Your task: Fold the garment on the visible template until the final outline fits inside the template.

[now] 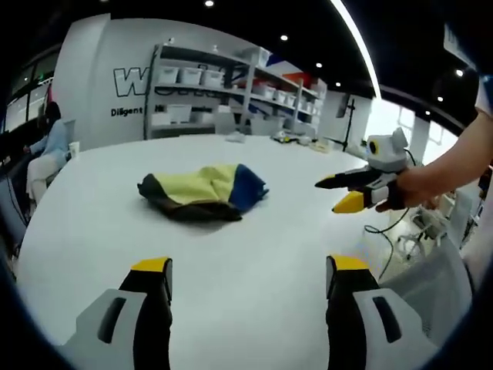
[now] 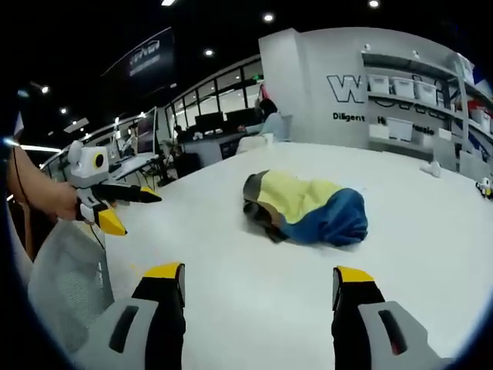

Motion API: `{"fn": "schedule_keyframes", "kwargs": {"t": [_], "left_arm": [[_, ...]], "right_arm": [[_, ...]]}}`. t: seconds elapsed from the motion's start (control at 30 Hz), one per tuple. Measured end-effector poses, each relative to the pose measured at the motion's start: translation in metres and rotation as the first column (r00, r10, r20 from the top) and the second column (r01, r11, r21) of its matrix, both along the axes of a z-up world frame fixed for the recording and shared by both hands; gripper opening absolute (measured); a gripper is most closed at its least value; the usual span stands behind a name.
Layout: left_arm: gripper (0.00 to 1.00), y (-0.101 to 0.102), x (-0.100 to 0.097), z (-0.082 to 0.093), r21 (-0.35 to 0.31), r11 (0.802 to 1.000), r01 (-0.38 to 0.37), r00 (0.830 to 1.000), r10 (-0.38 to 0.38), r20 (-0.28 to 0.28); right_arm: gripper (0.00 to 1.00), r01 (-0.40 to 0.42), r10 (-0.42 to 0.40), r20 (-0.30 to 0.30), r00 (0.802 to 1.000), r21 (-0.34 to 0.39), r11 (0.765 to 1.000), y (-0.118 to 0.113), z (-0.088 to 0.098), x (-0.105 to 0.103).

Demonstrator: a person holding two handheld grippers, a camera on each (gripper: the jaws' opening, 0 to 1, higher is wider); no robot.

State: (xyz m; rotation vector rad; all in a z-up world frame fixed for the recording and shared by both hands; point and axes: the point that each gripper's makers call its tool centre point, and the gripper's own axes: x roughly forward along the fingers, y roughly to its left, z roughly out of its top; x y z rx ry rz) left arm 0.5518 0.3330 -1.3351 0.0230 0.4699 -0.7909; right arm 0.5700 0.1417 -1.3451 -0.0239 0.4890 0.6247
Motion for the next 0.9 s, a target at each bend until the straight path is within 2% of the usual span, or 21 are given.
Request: {"fn": "schedule_keyframes", "kwargs": {"t": [0.33, 0.4, 0.47, 0.5, 0.6, 0.77, 0.8, 0.9], "left_arm": [[0.73, -0.004, 0.029, 0.002, 0.032, 0.999, 0.017, 1.000, -0.017, 0.009], [0.72, -0.005, 0.034, 0.001, 0.041, 0.999, 0.023, 1.000, -0.023, 0.009], [0.70, -0.006, 0.039, 0.000, 0.051, 0.998, 0.031, 0.999, -0.031, 0.012], [0.69, -0.006, 0.042, 0.000, 0.055, 0.998, 0.032, 0.999, -0.033, 0.012], [0.68, -0.006, 0.052, -0.001, 0.063, 0.997, 0.034, 0.999, -0.035, 0.014], [0.67, -0.007, 0.064, -0.004, 0.072, 0.997, 0.041, 0.999, -0.042, 0.009], [0.66, -0.007, 0.066, -0.005, 0.075, 0.996, 0.043, 0.999, -0.044, 0.009], [0.66, -0.009, 0.072, -0.008, 0.081, 0.995, 0.050, 0.999, -0.051, 0.006]], "right_arm": [[0.60, -0.073, 0.074, 0.011, 0.997, -0.092, 0.993, 0.001, -0.012, 0.040], [0.58, -0.105, 0.109, 0.020, 0.994, -0.142, 0.984, 0.002, -0.017, 0.049], [0.54, -0.121, 0.125, 0.020, 0.992, -0.151, 0.981, 0.005, -0.019, 0.055], [0.53, -0.146, 0.153, 0.021, 0.988, -0.188, 0.971, 0.006, -0.023, 0.061], [0.49, -0.167, 0.173, 0.012, 0.985, -0.199, 0.966, 0.010, -0.027, 0.069], [0.42, -0.213, 0.225, 0.012, 0.974, -0.268, 0.940, 0.012, -0.037, 0.088], [0.41, -0.238, 0.253, 0.008, 0.967, -0.309, 0.921, 0.011, -0.041, 0.092], [0.37, -0.279, 0.303, 0.008, 0.953, -0.362, 0.889, 0.013, -0.046, 0.100]]}}
